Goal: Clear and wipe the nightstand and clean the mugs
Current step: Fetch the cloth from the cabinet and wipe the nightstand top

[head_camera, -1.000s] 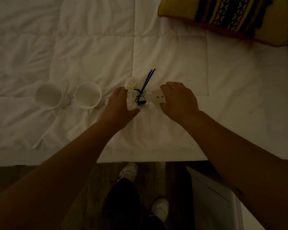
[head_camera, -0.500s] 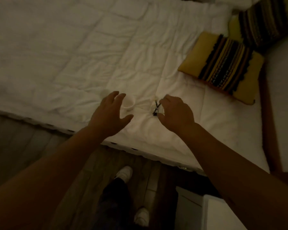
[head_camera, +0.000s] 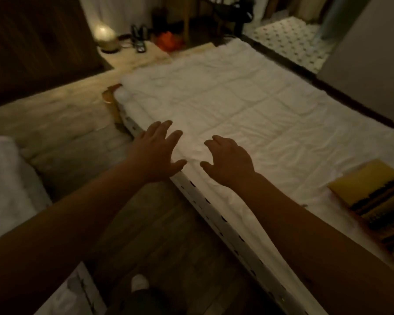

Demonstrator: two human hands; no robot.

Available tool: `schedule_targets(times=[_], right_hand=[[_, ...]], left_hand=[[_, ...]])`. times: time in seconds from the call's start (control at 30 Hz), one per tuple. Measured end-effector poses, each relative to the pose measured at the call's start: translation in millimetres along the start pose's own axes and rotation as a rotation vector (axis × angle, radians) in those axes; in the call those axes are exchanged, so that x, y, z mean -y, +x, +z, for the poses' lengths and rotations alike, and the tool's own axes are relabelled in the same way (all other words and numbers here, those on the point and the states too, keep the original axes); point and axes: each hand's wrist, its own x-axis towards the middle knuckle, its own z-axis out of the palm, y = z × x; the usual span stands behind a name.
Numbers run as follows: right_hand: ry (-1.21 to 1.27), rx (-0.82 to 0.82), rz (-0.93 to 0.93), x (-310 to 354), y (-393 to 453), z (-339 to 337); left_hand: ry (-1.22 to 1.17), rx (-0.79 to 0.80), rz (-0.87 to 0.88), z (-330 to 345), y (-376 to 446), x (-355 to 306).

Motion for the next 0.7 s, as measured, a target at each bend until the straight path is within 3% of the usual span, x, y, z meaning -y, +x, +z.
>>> schedule_targets(times=[0.2,0.43,0.7], right_hand=[[-0.036,0.015,-0.243,115.8,86.9,-2.5],[0.035,-0.003,-0.401,230.3,172.8,2.0],[0.063,0.065,-0.539,294.2,258.5,25.8]], left_hand=[[0.013,-0.009,-0.261,-42.3,-39.8,121.0],[0.007,-0.004,-0.413,-72.6,-79.2,239.2],[-0.009,-0.013,-0.536,-77.5,-73.9,325.6]])
